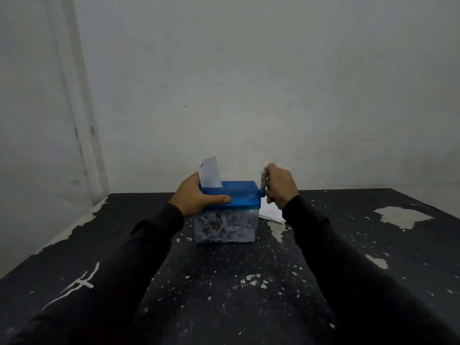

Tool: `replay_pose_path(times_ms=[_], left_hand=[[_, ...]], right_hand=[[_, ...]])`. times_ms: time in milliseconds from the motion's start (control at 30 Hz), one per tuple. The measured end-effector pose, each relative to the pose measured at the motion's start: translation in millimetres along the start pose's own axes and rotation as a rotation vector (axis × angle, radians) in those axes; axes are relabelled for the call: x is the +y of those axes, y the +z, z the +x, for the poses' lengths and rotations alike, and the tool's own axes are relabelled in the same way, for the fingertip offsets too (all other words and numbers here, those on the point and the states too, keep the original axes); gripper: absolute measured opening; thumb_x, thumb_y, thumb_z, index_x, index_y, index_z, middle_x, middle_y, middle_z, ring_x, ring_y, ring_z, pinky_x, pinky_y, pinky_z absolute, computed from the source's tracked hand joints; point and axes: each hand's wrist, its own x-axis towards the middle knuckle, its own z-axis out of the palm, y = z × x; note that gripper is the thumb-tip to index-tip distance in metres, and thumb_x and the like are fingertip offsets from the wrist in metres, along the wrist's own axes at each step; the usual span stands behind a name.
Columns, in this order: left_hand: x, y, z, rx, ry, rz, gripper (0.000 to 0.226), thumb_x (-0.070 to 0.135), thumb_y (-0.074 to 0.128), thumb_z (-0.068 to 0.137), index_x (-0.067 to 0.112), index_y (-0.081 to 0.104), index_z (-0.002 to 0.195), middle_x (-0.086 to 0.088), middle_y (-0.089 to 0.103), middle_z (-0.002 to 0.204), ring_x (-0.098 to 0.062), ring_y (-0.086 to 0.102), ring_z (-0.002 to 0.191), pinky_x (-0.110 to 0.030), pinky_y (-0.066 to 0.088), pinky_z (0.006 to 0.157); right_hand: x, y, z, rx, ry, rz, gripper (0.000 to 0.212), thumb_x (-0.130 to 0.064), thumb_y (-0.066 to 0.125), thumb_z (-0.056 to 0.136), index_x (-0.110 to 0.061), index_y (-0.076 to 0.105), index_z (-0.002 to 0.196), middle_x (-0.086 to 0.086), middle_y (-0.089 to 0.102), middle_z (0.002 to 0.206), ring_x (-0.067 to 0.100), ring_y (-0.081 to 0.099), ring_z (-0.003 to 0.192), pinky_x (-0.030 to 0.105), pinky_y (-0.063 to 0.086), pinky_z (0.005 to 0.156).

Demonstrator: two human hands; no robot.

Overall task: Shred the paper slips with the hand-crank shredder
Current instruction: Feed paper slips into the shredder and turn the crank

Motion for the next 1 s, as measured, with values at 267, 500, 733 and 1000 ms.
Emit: replay_pose_path(times_ms=[267,500,733,1000], left_hand=[[-4.2,-2.7,-0.6,-0.01,-0.012,-0.021,0.099,0.063,0.094,0.047,0.021,0.059,0.13,0.004,0.071,0.119,-0.014,0.071,0.103,-0.025,0.061,0.077],[-2.4,-2.4,-0.4,-0.024,-0.002,-0.014,0.1,0.065,0.092,0.048,0.021,0.059,0.131,0.006,0.07,0.12,-0.012,0.07,0.103,-0.023,0.06,0.077],[-4.4,-4.0,0.2,-0.021,-0.012,0.024,0.098,0.067,0.093,0.047,0.021,0.059,0.127,0.005,0.07,0.119,-0.015,0.07,0.103,-0.03,0.061,0.081],[-1.9,-1.8,0.2,0.01,-0.005,0.112,0.091,0.073,0.088,0.044,0.013,0.061,0.107,-0.008,0.067,0.107,-0.024,0.066,0.093,-0.04,0.06,0.075]], right_hand=[[30.5,10.6,22.4,0.095,0.111,-0.04,0.026,-0.034,0.059,0.099,-0.014,0.053,0.113,0.004,0.058,0.096,0.018,0.058,0.077,0.021,0.045,0.038],[56.3,-11.8,26.5,0.04,0.1,-0.281,0.025,-0.033,0.059,0.098,-0.009,0.065,0.097,0.009,0.063,0.085,0.02,0.055,0.064,0.03,0.052,0.045],[90.7,-15.6,-10.6,-0.013,0.047,-0.564,0.04,-0.024,0.049,0.101,-0.011,0.055,0.063,0.005,0.052,0.061,0.017,0.044,0.054,0.036,0.044,0.057],[52.9,-8.4,-53.7,0.115,-0.239,-0.104,0.032,-0.033,0.041,0.088,-0.024,0.045,0.057,-0.016,0.04,0.048,0.004,0.034,0.051,0.027,0.029,0.051]])
